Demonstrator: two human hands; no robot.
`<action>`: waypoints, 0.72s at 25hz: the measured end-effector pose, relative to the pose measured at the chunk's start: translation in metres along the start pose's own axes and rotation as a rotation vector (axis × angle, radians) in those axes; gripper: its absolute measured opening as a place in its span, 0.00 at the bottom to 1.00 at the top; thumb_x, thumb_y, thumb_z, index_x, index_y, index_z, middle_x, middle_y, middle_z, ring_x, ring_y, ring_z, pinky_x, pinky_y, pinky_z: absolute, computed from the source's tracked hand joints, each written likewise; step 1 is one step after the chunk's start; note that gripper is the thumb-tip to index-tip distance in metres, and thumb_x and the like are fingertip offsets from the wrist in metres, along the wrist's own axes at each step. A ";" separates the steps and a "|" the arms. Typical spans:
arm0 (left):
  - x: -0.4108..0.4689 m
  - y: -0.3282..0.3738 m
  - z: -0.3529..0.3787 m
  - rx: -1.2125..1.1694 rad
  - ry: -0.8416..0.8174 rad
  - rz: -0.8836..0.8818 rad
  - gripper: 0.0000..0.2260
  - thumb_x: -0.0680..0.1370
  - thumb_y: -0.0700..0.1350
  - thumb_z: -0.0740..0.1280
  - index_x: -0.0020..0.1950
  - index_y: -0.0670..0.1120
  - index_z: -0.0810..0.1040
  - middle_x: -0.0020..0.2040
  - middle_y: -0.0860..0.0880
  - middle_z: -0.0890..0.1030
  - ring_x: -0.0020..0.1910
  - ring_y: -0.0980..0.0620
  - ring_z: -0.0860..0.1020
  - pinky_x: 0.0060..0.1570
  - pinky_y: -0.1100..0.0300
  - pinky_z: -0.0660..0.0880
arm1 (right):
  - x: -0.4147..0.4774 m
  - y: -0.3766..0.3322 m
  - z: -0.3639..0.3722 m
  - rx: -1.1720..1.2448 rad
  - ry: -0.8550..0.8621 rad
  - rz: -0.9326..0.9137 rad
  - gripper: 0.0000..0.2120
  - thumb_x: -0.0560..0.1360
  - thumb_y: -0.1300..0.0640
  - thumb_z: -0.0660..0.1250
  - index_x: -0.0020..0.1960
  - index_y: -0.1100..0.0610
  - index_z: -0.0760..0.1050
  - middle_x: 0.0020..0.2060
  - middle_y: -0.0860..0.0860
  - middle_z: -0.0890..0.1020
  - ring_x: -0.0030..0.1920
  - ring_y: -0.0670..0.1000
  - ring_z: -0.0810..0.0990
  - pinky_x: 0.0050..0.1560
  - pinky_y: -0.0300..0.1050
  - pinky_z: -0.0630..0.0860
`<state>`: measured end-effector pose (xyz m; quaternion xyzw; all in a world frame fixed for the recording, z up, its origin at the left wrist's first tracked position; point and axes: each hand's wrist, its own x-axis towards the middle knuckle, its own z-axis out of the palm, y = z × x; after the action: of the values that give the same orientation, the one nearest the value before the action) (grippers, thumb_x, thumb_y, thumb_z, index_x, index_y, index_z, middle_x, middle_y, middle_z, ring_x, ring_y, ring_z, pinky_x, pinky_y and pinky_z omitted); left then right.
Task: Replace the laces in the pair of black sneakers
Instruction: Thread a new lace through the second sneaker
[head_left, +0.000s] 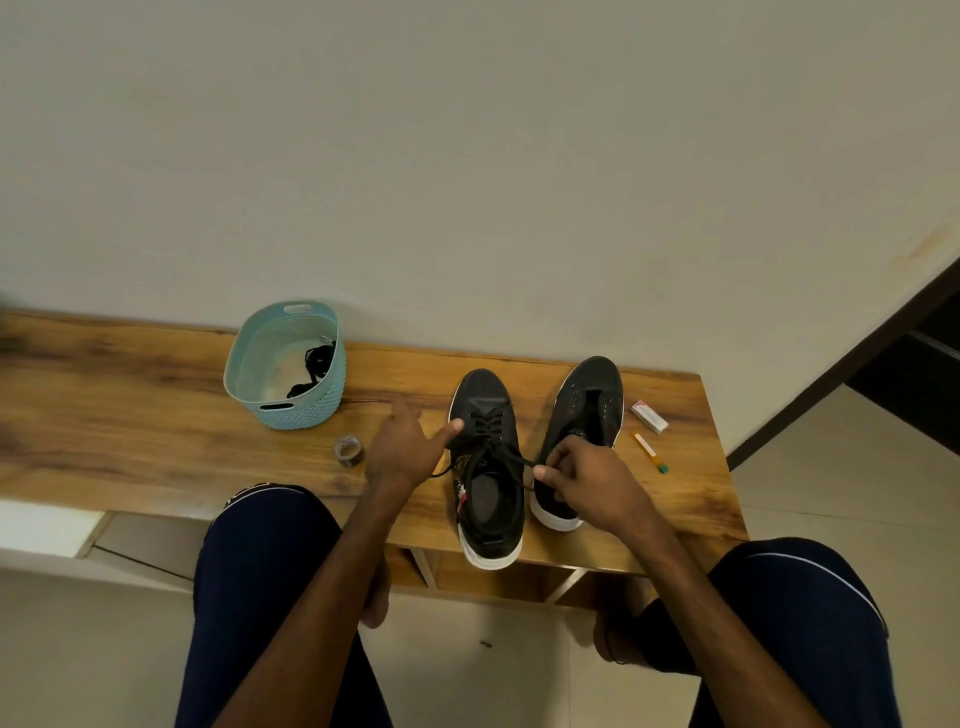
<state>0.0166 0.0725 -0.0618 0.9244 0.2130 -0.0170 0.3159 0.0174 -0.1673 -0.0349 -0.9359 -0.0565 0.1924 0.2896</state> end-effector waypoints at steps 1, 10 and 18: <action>-0.009 0.001 -0.004 0.081 -0.092 0.016 0.31 0.73 0.67 0.67 0.63 0.42 0.71 0.55 0.45 0.81 0.52 0.47 0.79 0.45 0.54 0.74 | -0.004 -0.005 0.005 0.037 -0.001 -0.020 0.09 0.78 0.46 0.68 0.50 0.50 0.72 0.41 0.47 0.81 0.42 0.47 0.81 0.45 0.50 0.81; -0.057 0.010 0.011 0.085 -0.538 -0.088 0.12 0.82 0.51 0.61 0.50 0.43 0.77 0.38 0.46 0.85 0.30 0.50 0.84 0.28 0.60 0.78 | -0.021 -0.036 0.065 -0.067 0.004 -0.053 0.20 0.79 0.50 0.68 0.63 0.58 0.64 0.54 0.56 0.82 0.54 0.57 0.82 0.54 0.52 0.80; -0.039 0.009 0.002 0.293 -0.258 0.051 0.14 0.82 0.52 0.58 0.52 0.43 0.77 0.44 0.46 0.83 0.41 0.47 0.83 0.46 0.52 0.81 | -0.007 -0.053 0.070 0.025 0.084 -0.113 0.15 0.81 0.48 0.64 0.60 0.56 0.65 0.50 0.54 0.82 0.48 0.54 0.82 0.44 0.47 0.80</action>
<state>-0.0152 0.0495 -0.0518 0.9558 0.1424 -0.1581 0.2031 -0.0165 -0.0884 -0.0557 -0.9347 -0.0944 0.1372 0.3139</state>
